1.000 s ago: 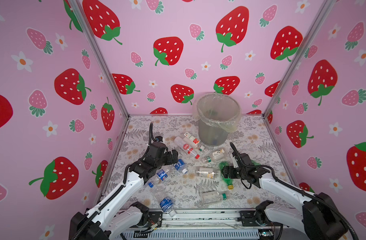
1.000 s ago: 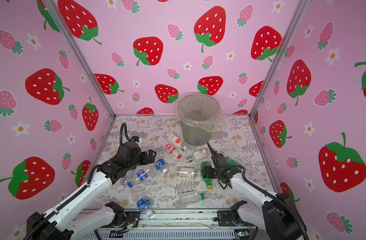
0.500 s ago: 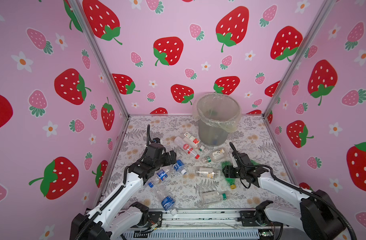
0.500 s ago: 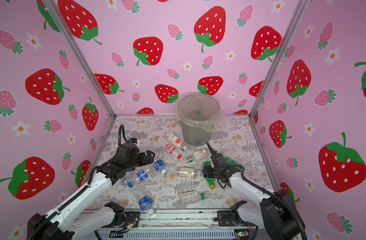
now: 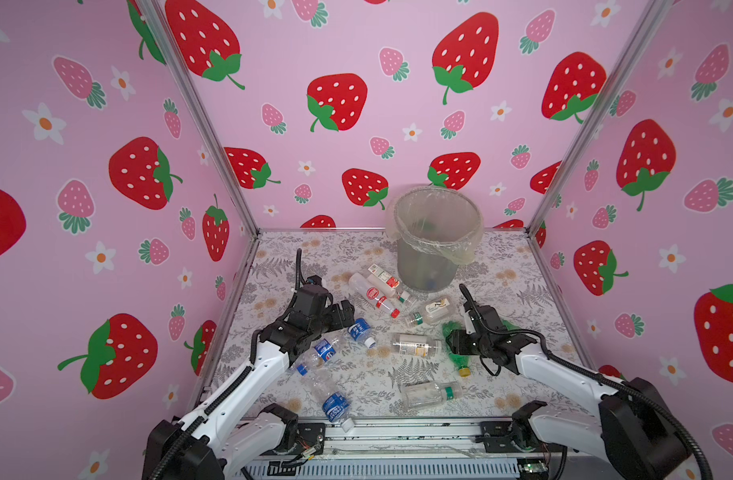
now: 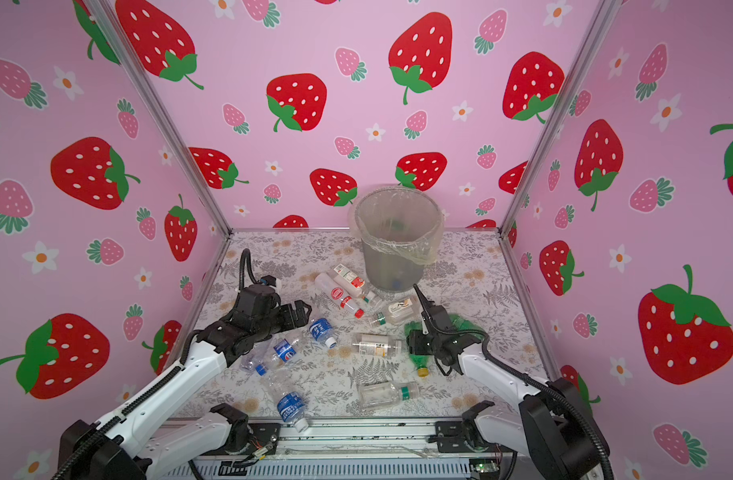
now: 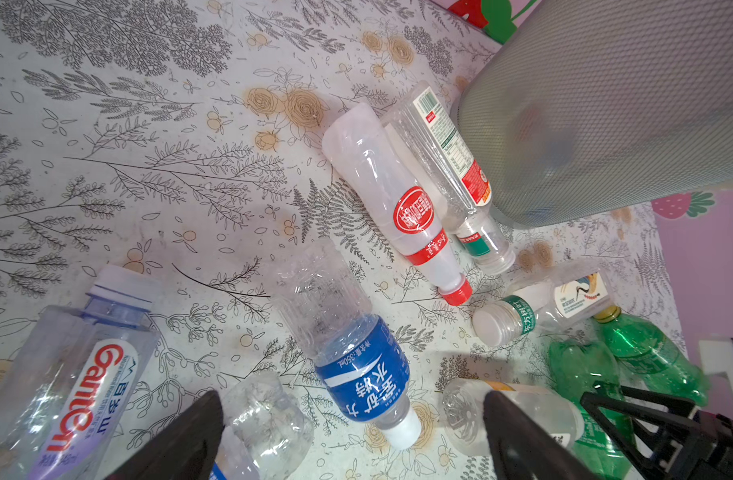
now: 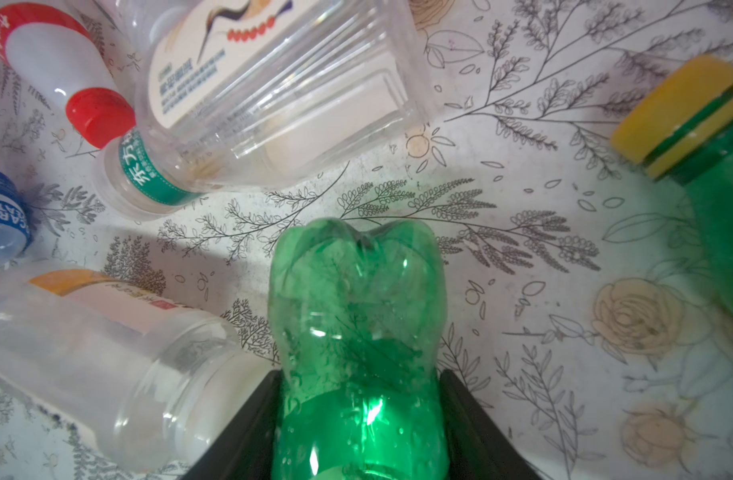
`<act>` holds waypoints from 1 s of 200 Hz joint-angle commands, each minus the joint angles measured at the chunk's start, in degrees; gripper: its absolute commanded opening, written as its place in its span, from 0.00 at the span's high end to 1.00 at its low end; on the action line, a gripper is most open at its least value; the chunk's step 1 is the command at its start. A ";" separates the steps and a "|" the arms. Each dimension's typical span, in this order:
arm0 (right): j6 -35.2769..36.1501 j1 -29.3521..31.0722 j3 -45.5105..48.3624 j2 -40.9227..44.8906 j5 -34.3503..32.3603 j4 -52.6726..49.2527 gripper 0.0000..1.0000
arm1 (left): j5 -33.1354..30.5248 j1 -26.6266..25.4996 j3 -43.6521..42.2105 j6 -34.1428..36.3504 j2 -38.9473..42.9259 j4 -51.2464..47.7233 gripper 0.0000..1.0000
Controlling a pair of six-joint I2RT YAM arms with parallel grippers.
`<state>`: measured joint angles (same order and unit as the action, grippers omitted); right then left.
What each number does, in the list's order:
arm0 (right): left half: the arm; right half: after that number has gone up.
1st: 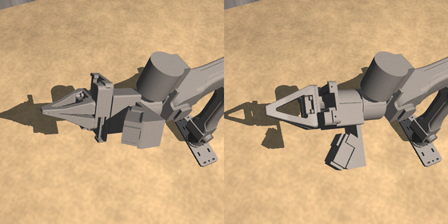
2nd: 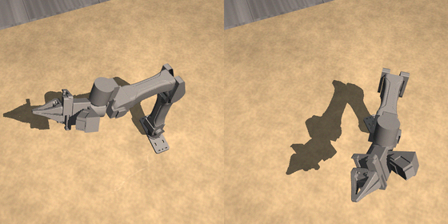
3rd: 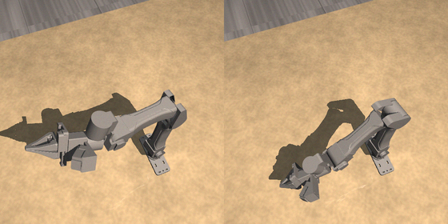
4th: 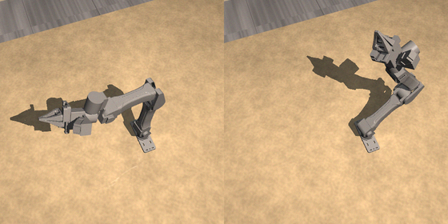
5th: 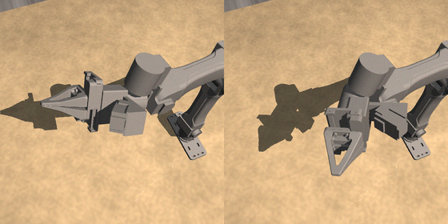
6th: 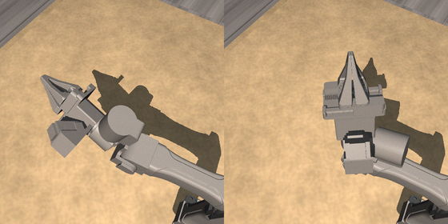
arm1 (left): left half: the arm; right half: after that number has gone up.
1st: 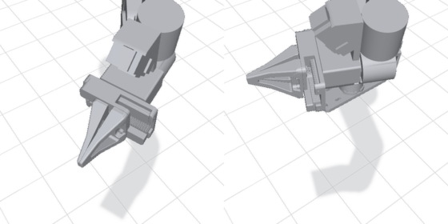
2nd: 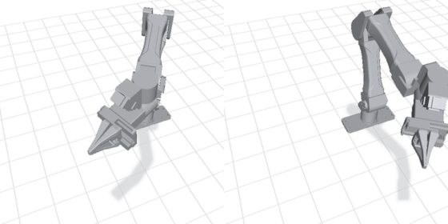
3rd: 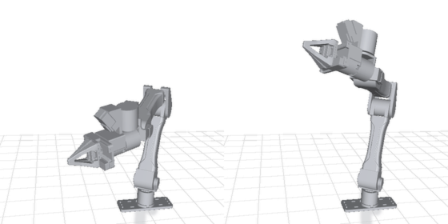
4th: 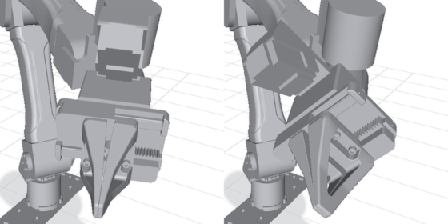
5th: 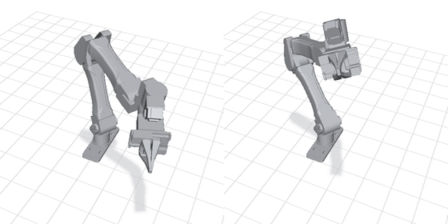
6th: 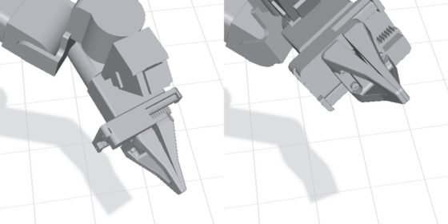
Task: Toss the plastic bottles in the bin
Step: 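Lift the green bottle with the right gripper and carry it over the bin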
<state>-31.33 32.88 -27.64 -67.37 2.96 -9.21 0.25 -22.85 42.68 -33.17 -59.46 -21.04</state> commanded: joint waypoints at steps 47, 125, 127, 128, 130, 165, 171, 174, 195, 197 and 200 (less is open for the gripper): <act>-0.99 0.34 -0.96 9.07 -4.20 -4.86 0.46 | 0.79 0.35 -0.16 -1.20 0.35 -0.65 0.01; -0.30 0.34 -6.70 23.27 -12.05 -8.15 0.48 | 2.17 1.90 -0.24 -1.81 0.23 -0.36 0.01; -0.20 0.34 -6.90 23.50 -12.20 -8.11 0.48 | 2.20 1.90 -0.23 -1.88 0.18 -0.33 0.01; -0.16 0.34 -6.94 23.64 -12.24 -8.11 0.48 | 2.20 1.87 -0.23 -1.89 0.16 -0.33 0.01; -0.10 0.34 -7.11 23.86 -12.38 -8.06 0.48 | 2.21 1.94 -0.25 -1.94 0.10 -0.32 0.01; 2.16 0.34 -9.62 26.84 -13.34 -6.18 0.48 | 2.69 2.10 -0.60 -2.16 -0.28 0.03 0.01; 2.71 0.34 -9.91 27.00 -13.21 -5.72 0.48 | 2.78 2.04 -0.58 -2.18 -0.37 0.11 0.01; 2.95 0.34 -10.11 27.07 -13.10 -5.54 0.48 | 2.74 2.02 -0.61 -2.24 -0.39 0.12 0.01; 4.91 0.34 -11.07 27.70 -11.84 -3.62 0.48 | 3.08 2.18 -0.60 -2.40 -0.69 0.21 0.01; 5.04 0.34 -11.04 27.79 -11.77 -3.38 0.48 | 3.09 2.13 -0.56 -2.40 -0.69 0.21 0.01; 5.17 0.34 -11.06 28.01 -11.69 -3.03 0.48 | 3.09 2.11 -0.51 -2.35 -0.67 0.21 0.01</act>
<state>-28.82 32.91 -36.88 -40.60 -8.62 -15.22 2.66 -21.12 42.65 -34.68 -59.75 -21.02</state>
